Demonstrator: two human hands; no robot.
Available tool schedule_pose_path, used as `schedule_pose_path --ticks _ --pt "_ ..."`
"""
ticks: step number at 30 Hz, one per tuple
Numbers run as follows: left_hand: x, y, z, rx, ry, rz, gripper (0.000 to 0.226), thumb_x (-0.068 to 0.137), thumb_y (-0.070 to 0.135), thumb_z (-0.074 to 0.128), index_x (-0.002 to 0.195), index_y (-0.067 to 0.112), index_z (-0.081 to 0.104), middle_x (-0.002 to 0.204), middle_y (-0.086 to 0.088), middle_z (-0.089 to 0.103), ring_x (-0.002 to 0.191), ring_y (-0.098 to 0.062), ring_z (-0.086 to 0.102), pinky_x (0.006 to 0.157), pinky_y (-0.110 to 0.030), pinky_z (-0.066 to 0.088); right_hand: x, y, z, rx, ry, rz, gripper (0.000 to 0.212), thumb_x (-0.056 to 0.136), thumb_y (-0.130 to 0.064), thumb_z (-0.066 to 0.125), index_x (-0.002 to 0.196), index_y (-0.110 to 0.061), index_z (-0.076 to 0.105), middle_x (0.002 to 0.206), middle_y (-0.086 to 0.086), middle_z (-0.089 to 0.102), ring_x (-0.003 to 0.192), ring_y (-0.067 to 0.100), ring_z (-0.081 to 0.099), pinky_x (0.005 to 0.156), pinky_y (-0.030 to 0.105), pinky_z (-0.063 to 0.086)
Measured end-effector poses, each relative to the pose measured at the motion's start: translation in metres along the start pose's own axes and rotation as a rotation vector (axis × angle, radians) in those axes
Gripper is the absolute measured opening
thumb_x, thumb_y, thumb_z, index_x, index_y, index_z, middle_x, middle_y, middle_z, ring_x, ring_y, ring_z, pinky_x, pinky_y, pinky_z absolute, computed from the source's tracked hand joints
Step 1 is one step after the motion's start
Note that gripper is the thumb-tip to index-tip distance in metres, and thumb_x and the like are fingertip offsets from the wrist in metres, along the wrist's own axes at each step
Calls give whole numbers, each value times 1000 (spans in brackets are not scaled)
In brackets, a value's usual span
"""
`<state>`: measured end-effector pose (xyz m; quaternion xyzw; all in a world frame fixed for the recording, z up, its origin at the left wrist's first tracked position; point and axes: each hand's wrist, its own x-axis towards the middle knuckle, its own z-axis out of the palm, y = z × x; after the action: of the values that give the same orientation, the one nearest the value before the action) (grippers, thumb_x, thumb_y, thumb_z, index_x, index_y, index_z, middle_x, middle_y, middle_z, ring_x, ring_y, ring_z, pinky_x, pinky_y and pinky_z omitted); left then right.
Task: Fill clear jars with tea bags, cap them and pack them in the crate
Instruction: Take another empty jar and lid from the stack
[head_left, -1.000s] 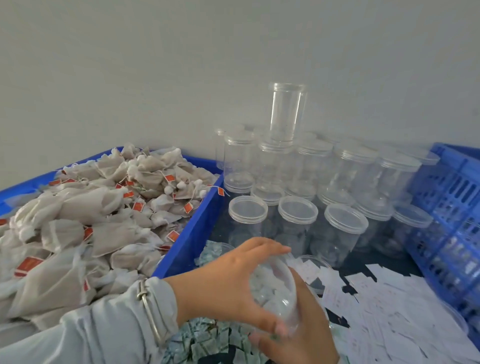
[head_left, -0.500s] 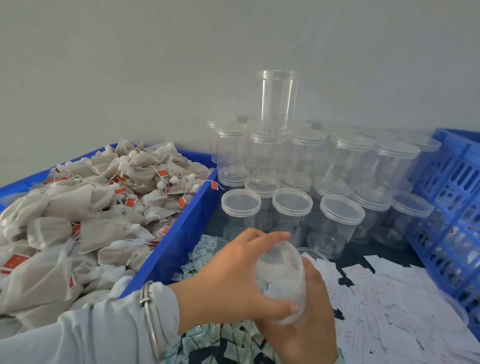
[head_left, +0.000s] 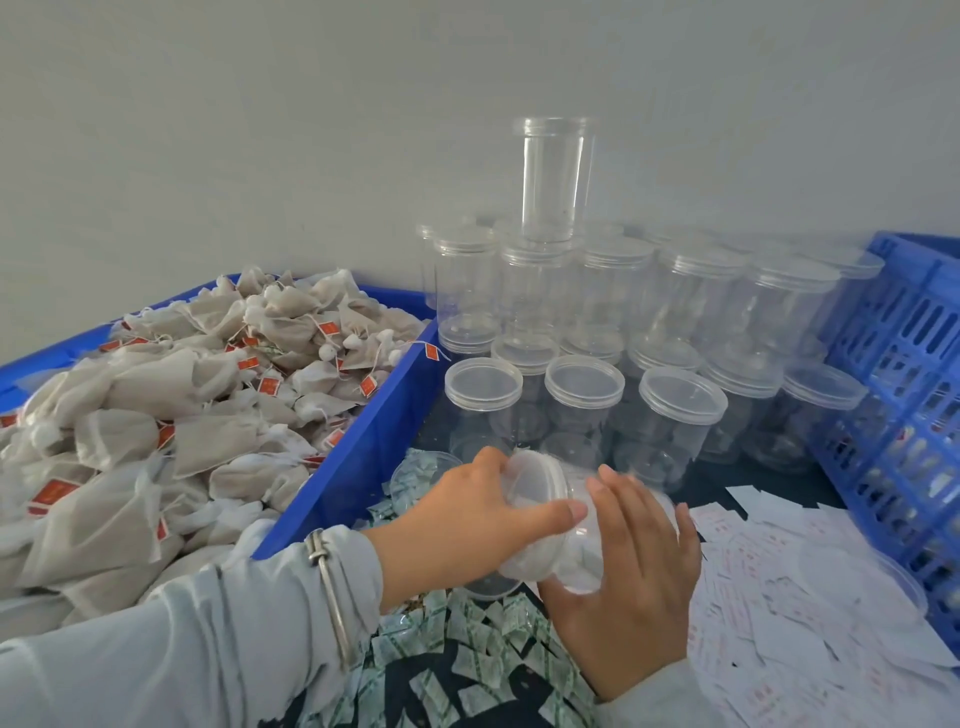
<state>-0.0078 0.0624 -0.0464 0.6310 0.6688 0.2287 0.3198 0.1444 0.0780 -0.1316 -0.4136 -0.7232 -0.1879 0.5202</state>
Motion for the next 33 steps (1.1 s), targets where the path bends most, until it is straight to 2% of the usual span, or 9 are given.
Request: schedule_pose_path --ticks 7,11,17,19,21,24,27,30,33 --pt "3 0 -3 -410 -195 -216 97 47 77 61 118 12 51 108 -14 64 79 -31 72 77 -43 59 2 -2 -3 -50 -9 -41 54 76 -40 60 121 -14 47 125 9 59 120 25 48 104 55 27" --pt "4 -2 -7 -581 -356 -269 75 59 69 60 110 13 56 77 -13 72 70 -32 71 64 -33 58 1 -1 -2 -64 -20 -55 50 78 -38 59 122 -16 48 127 6 56 121 25 47 108 52 23" --pt "2 -2 -15 -695 -533 -411 80 71 73 53 115 6 54 79 -19 68 69 -32 70 54 -27 55 0 -5 0 -51 1 -34 50 77 -31 62 122 -16 47 130 4 54 122 28 46 110 51 19" --pt "2 -4 -23 -773 -576 -503 80 77 77 40 107 4 50 77 -19 64 60 -28 67 49 -26 55 2 2 -2 -50 16 149 67 67 -24 75 126 -13 43 131 9 53 124 30 42 111 53 17" --pt "4 -6 -33 -820 -536 -553 83 79 79 31 111 3 44 78 -21 64 53 -23 62 46 -24 52 8 18 -7 -37 26 449 96 48 -13 91 129 -11 40 131 16 52 125 33 42 108 60 21" --pt "10 -10 -40 -838 -410 -523 90 81 78 28 136 7 33 90 -22 65 51 -17 53 43 -22 45 13 35 -10 -36 17 649 103 42 -12 95 131 -1 45 133 22 51 125 41 44 101 68 28" --pt "16 -12 -38 -930 -312 -511 83 85 66 43 140 5 32 85 -21 58 55 -19 53 45 -25 46 8 29 -6 7 2 636 103 43 -14 95 132 -1 44 134 21 50 127 36 41 100 67 31" --pt "17 -10 -36 -1071 -206 -439 44 93 27 53 124 -2 43 80 -24 64 59 -24 64 52 -27 56 5 19 -3 96 44 569 107 44 -16 94 134 -11 36 135 18 48 127 25 33 95 68 37" --pt "20 -13 -36 -1104 -130 -355 26 93 -7 45 117 -10 53 100 -26 68 81 -26 71 63 -27 60 3 16 -3 146 36 562 108 46 -24 93 136 -15 33 136 15 47 128 21 32 100 65 33"
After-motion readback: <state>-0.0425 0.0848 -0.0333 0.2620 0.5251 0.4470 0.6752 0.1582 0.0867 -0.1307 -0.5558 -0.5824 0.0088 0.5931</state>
